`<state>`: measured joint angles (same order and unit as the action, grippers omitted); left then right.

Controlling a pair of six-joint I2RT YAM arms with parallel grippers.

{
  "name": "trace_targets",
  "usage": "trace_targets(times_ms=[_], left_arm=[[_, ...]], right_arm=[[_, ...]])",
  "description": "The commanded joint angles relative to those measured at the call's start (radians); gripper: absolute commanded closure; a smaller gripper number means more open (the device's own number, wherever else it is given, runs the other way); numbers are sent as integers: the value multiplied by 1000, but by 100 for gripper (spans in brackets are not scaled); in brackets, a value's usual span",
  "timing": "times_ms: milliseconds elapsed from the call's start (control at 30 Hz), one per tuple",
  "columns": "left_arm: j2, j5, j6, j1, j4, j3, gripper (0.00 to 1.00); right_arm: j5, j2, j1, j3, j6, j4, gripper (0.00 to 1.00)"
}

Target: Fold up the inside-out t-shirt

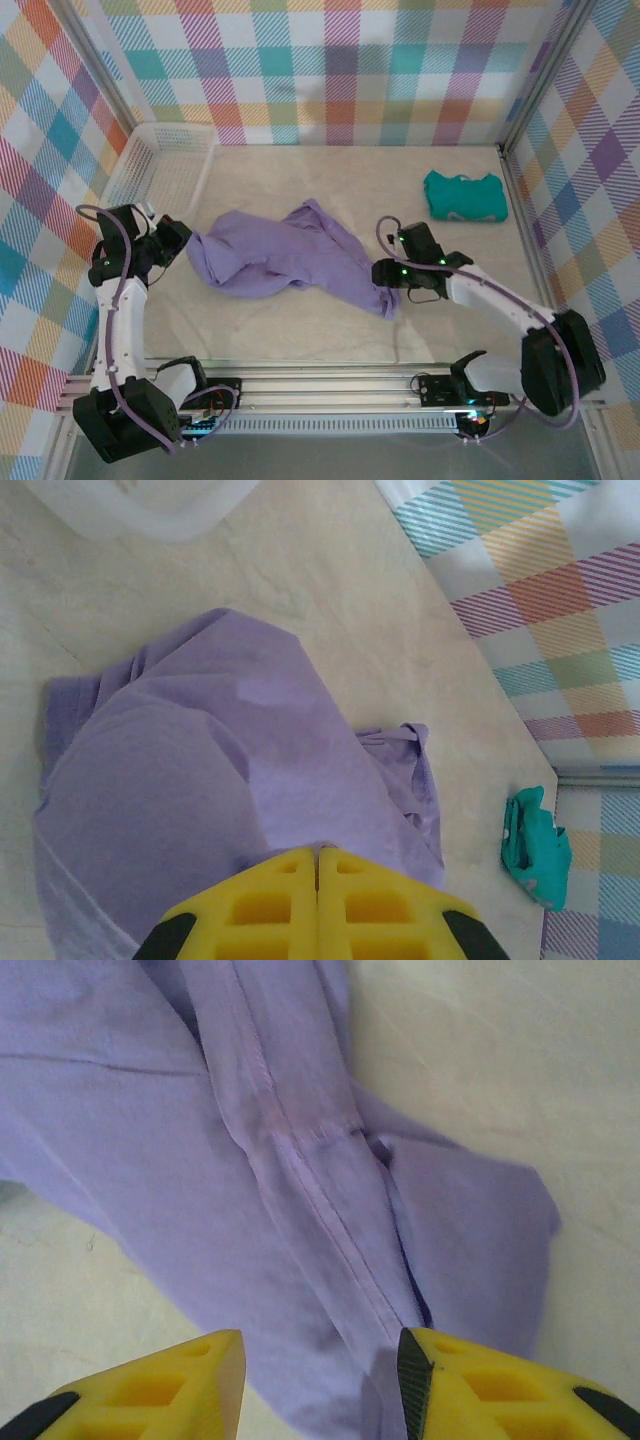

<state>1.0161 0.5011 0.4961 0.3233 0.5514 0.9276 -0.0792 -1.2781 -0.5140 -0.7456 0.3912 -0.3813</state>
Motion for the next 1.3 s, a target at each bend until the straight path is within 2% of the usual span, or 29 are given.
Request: trace_targets(times_ms=[0, 333, 467, 667, 800, 900, 1067, 1267], left_arm=[[-34, 18, -33, -1, -20, -3, 100], [-19, 32, -35, -4, -28, 3, 100], [-19, 32, -36, -4, -29, -2, 100], [-12, 41, -35, -4, -28, 6, 100], [-10, 39, -35, -4, -31, 7, 100], [-4, 44, -34, -5, -35, 7, 100], [-7, 44, -34, -6, -37, 7, 100], [-8, 46, -35, -6, -34, 12, 100]], right_arm=[[52, -96, -39, -71, -73, 22, 54], [134, -396, -57, -292, -214, -9, 56], [140, -436, -57, -315, -225, -20, 59], [218, -424, -49, -331, -242, -65, 71], [208, -415, -20, -328, -256, -88, 75], [214, -415, -8, -331, -268, -96, 75], [214, -426, -3, -356, -291, -93, 66], [248, -470, -3, -405, -325, -124, 65]])
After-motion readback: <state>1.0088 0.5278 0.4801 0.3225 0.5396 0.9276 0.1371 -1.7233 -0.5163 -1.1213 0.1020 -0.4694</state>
